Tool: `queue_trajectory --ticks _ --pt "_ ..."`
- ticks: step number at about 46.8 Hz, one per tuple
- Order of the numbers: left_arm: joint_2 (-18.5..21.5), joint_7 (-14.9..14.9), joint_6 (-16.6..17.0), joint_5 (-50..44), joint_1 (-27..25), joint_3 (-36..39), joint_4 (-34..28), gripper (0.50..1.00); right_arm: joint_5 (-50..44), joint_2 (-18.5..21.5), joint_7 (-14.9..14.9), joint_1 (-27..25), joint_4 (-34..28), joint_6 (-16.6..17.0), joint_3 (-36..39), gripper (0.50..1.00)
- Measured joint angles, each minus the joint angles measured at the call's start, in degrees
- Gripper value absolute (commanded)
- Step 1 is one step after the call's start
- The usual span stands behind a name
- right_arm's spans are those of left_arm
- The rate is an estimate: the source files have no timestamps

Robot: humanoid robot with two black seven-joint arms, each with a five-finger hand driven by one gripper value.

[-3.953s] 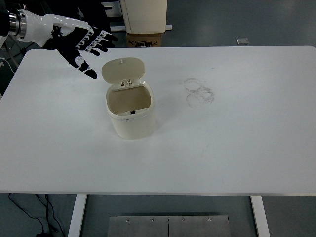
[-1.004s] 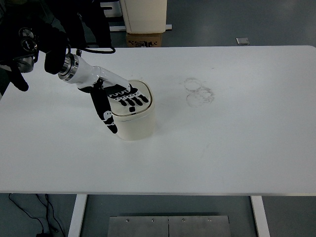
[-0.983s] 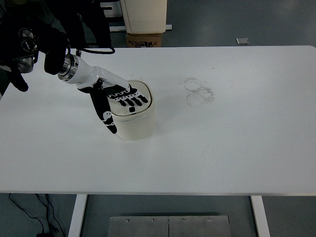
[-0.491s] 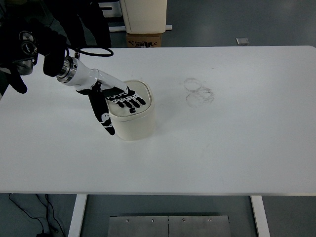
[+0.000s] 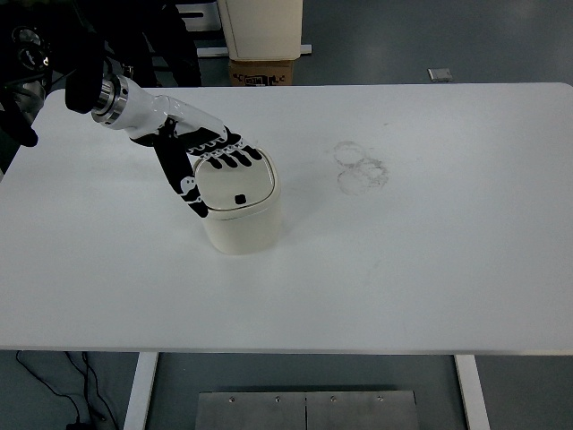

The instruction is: Close trash bin

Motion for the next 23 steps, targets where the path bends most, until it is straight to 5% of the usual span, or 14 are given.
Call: queue_trajectory --ticks 23 --pt "8.86 -0.52 0.01 -10.98 6.67 -7.17 10.04 1.0 0.0 0.0 0.04 -0.01 -0.01 0.0 0.01 0.991"
